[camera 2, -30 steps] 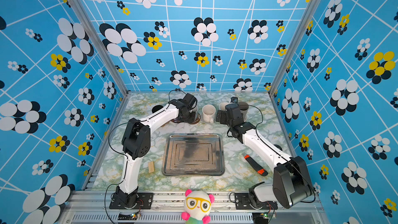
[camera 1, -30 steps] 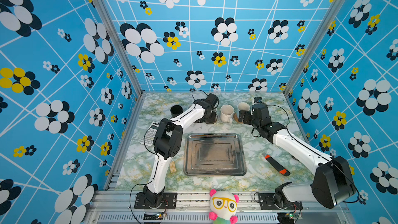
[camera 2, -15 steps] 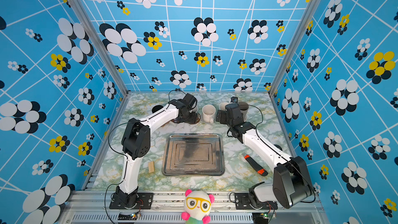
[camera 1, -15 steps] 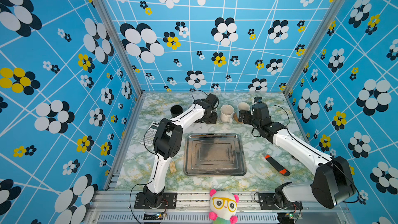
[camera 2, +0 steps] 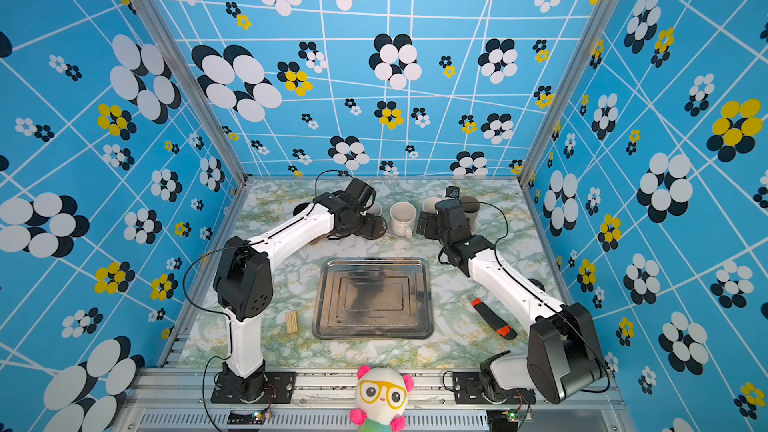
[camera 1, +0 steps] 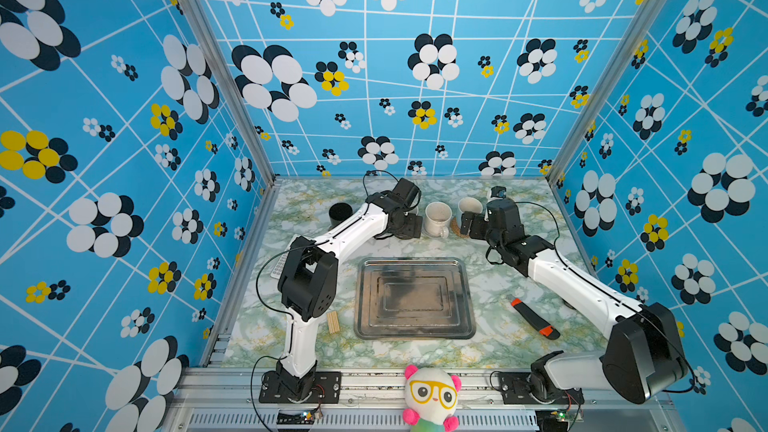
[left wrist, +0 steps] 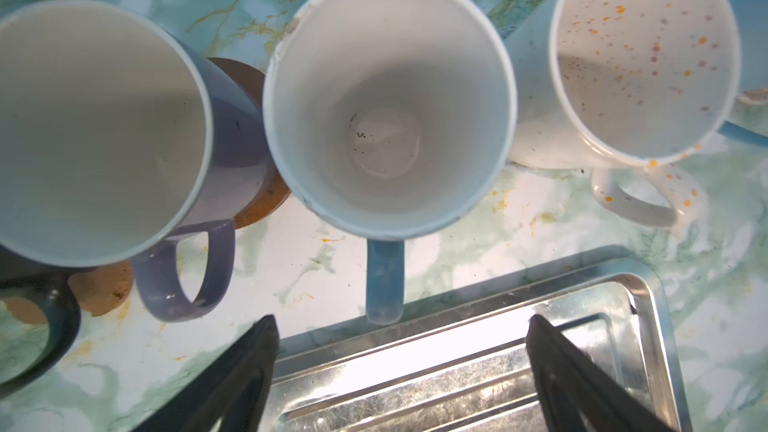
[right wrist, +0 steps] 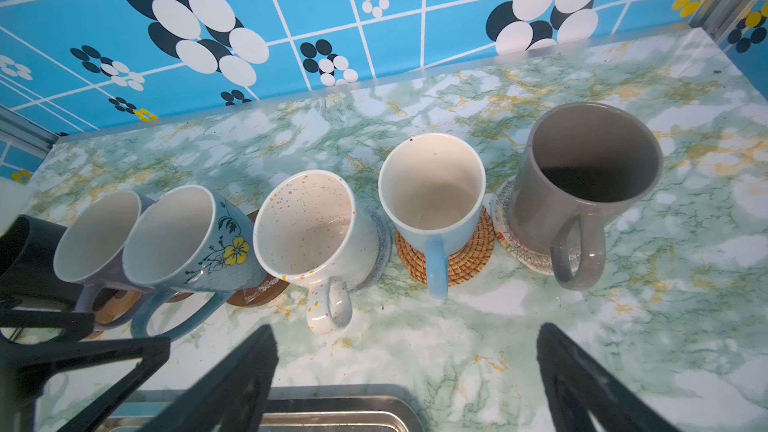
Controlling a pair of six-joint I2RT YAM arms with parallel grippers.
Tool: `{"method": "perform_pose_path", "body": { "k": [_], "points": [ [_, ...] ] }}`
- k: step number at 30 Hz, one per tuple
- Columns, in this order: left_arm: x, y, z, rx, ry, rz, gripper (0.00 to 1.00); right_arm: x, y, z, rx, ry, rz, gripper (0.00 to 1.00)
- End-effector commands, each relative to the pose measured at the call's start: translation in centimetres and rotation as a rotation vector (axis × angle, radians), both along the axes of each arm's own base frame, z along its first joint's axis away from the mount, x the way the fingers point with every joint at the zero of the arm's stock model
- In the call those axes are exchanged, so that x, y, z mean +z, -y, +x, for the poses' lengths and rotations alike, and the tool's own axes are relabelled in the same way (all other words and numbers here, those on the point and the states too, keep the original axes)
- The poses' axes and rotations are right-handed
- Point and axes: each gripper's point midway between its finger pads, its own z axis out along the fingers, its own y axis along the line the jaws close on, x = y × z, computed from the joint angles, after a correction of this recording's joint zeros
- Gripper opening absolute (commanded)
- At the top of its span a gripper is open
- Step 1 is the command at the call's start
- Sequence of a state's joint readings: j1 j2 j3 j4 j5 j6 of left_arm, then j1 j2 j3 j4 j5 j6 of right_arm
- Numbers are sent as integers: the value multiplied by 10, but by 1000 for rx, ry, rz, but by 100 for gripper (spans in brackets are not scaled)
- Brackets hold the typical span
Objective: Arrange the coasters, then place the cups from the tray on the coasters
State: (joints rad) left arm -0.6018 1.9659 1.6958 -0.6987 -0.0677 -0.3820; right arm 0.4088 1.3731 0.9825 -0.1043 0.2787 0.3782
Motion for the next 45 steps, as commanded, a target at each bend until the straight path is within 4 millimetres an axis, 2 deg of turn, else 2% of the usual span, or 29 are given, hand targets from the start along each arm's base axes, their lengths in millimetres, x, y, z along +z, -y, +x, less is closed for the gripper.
{"method": "perform_pose_path", "body": {
  "k": [1,3,6,14,18,21,27,31,35,36,39,45],
  "points": [
    [30,-1,-5,3,72,-29,99,9,8,-4,-12,6,-15,99],
    [37,-1,-8,-3,95,-34,99,11,8,-5,-12,0,-18,99],
    [59,-4,-16,-8,147,-69,99,16,11,-9,-21,10,-15,99],
    [106,-32,-49,-53,309,-119,99,28,45,-29,-116,31,-107,99],
    [120,-60,-62,-46,436,-105,99,32,63,-41,-141,18,-194,99],
    [124,-91,-66,28,511,-77,99,28,68,-47,-104,22,-233,99],
    [105,-169,-65,259,624,62,99,6,87,-50,-82,94,-248,99],
    [80,-208,-62,347,681,101,99,-15,99,-51,-58,155,-241,99],
    [51,-245,-59,429,716,118,99,-37,120,-50,-104,184,-222,99],
    [45,-250,-59,434,720,112,99,-40,133,-49,-144,190,-217,99],
    [33,-259,-55,435,745,87,99,-48,146,-46,-186,234,-194,99],
    [11,-268,-45,398,770,70,99,-63,147,-33,-168,252,-192,99]
  ]
}}
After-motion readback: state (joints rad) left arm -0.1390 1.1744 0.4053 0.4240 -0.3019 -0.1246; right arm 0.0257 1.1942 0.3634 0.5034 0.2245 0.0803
